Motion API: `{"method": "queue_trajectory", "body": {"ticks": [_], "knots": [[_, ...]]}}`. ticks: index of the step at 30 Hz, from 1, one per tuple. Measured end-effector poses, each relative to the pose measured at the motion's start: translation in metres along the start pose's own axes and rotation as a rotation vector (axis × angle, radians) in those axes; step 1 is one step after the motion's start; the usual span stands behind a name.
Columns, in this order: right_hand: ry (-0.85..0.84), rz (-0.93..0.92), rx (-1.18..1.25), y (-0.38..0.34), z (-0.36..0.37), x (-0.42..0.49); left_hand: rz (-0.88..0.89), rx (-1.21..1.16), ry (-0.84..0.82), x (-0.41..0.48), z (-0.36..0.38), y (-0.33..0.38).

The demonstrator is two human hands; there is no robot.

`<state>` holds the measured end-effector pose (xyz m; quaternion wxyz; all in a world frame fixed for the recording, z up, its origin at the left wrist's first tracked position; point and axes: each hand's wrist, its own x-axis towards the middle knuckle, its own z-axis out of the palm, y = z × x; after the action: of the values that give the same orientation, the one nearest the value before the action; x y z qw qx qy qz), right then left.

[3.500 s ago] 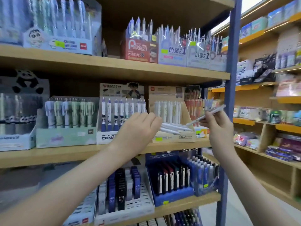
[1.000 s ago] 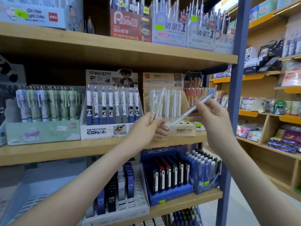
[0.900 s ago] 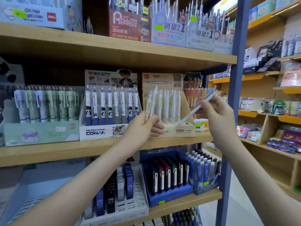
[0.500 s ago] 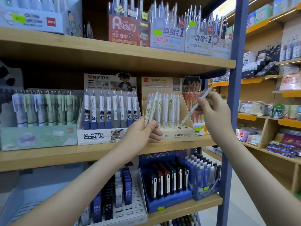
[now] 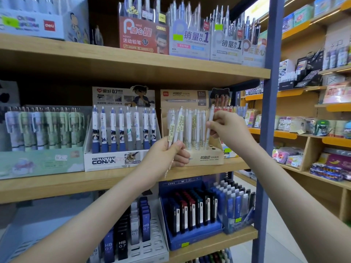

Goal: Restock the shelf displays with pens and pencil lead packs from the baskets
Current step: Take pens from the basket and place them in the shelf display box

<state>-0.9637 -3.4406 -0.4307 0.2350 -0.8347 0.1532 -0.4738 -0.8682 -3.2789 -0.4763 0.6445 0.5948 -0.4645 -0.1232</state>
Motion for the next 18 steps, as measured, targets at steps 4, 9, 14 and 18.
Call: {"method": "queue_trajectory", "body": {"ticks": [4, 9, 14, 18], "knots": [[0.108, -0.005, 0.048, 0.003, 0.003, -0.002, 0.016, 0.003, 0.002, 0.003, 0.003, 0.0], [-0.011, -0.009, -0.054, 0.002, 0.009, 0.004, 0.048, 0.023, 0.015, 0.007, 0.005, 0.0], [-0.046, -0.01, -0.116, 0.008, 0.013, 0.007, 0.041, -0.002, 0.02, 0.009, 0.007, -0.001], [-0.052, 0.017, -0.105, 0.013, 0.014, 0.003, 0.03, -0.046, -0.01, 0.009, 0.008, -0.002]]}}
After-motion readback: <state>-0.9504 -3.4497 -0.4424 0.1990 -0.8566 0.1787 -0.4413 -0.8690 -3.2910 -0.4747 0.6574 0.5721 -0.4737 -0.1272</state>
